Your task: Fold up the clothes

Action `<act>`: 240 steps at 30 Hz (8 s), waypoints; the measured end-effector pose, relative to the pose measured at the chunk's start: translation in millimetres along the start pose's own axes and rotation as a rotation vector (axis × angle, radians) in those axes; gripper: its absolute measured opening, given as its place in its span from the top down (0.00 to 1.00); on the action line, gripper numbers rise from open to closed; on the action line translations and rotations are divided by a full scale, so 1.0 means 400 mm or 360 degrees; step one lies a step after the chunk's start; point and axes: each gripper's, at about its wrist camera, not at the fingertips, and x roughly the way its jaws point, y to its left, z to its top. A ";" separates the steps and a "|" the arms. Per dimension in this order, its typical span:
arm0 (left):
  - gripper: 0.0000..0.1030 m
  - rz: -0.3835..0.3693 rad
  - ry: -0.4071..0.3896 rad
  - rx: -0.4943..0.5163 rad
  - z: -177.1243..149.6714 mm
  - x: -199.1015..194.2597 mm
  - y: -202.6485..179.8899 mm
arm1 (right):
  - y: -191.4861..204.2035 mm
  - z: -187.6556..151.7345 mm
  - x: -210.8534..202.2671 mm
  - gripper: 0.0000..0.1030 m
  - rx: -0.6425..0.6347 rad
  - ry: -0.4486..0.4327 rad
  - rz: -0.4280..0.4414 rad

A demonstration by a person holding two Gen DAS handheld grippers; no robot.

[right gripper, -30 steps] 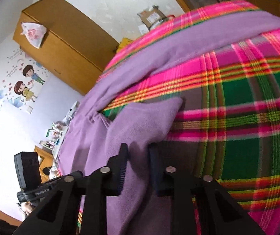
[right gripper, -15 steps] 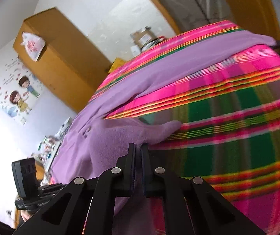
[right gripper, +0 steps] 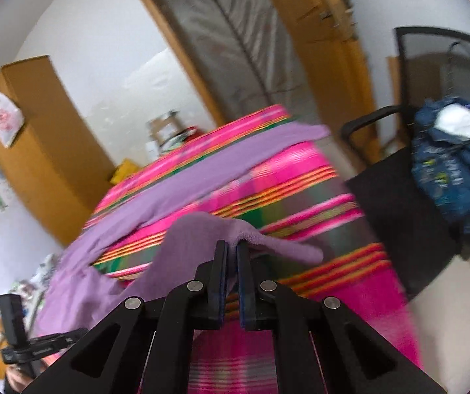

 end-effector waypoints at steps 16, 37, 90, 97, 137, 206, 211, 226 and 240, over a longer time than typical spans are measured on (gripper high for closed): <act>0.94 -0.0099 0.0055 0.0123 0.016 0.033 -0.075 | -0.153 -0.037 -0.092 0.80 0.0105 -0.0002 -0.0322; 0.94 -0.0070 0.0068 0.0072 0.039 0.065 -0.087 | -0.025 0.049 0.248 0.66 -0.0829 0.0583 -0.0150; 0.93 -0.0087 0.0080 0.0081 0.053 0.088 -0.115 | -0.388 -0.008 -0.029 0.64 0.0231 0.0356 -0.0070; 0.93 -0.0071 0.0072 0.0083 0.055 0.093 -0.123 | -0.366 -0.002 -0.008 0.64 0.0121 0.0352 -0.0072; 0.93 -0.0319 0.0192 0.0407 0.011 0.086 -0.268 | -0.539 -0.084 -0.115 0.66 0.0813 0.0237 -0.0016; 0.99 -0.0081 -0.0119 0.0158 0.056 -0.019 -0.093 | -0.118 -0.051 0.066 0.69 -0.0092 0.0346 0.0165; 0.99 0.0028 -0.0167 -0.0034 0.064 -0.048 0.021 | 0.012 -0.069 0.117 0.69 -0.0292 0.0420 0.0248; 0.99 0.0167 -0.0208 -0.0258 0.036 -0.088 0.177 | 0.327 -0.124 0.308 0.72 -0.0798 0.0613 0.0349; 0.98 0.0302 -0.0296 -0.0433 0.035 -0.142 0.305 | 0.324 -0.106 0.261 0.71 -0.0702 0.0567 0.0366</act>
